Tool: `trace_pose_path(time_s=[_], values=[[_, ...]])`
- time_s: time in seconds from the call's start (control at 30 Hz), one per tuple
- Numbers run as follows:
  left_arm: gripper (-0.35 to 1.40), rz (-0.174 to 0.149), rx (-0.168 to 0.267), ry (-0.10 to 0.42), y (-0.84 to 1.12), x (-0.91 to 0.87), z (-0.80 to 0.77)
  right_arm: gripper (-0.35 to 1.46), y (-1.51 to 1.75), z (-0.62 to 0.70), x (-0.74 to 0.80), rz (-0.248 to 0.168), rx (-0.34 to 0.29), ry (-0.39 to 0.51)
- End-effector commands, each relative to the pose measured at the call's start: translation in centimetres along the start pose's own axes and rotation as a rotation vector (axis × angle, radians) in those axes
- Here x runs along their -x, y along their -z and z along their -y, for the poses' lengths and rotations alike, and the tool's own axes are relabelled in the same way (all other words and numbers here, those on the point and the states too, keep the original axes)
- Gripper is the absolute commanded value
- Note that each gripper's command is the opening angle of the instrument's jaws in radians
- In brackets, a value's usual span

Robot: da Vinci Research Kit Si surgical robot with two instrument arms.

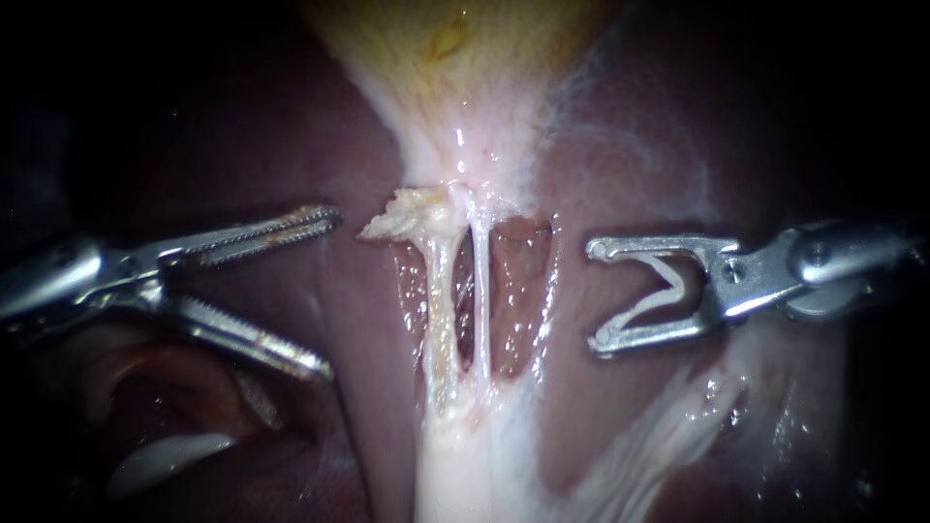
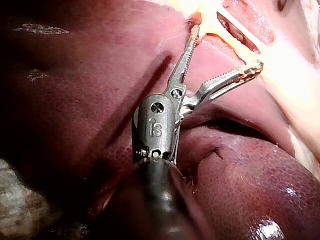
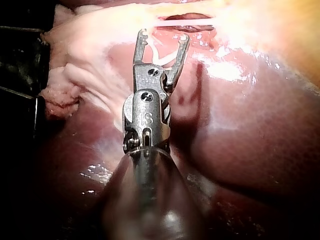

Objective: Grabbing gallbladder

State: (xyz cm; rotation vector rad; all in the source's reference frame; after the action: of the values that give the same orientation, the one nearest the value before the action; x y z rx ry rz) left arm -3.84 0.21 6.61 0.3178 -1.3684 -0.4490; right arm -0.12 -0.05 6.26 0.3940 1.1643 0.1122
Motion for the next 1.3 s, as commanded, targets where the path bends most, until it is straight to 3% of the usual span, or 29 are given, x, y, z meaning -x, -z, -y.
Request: trace_pose_path(time_s=[0.03,0.27,0.7,1.0,1.3], values=[[1.06,0.0,-0.001,0.0,0.0,0.0,-0.01,0.5,0.0,0.0,0.0,0.0,0.0,0.0],[1.04,0.001,-0.003,0.0,-0.07,-0.04,-0.16,0.5,0.0,0.0,0.0,0.0,0.0,0.0],[0.98,0.004,-0.007,-0.004,-0.39,-0.22,-0.63,0.5,0.0,0.0,0.0,0.0,0.0,0.0],[0.89,0.005,-0.001,-0.014,-0.55,-0.44,-0.84,0.5,0.0,0.0,0.0,0.0,0.0,0.0],[0.68,-0.003,0.014,-0.006,-0.54,-0.54,-0.97,0.5,0.0,0.0,0.0,0.0,0.0,0.0]])
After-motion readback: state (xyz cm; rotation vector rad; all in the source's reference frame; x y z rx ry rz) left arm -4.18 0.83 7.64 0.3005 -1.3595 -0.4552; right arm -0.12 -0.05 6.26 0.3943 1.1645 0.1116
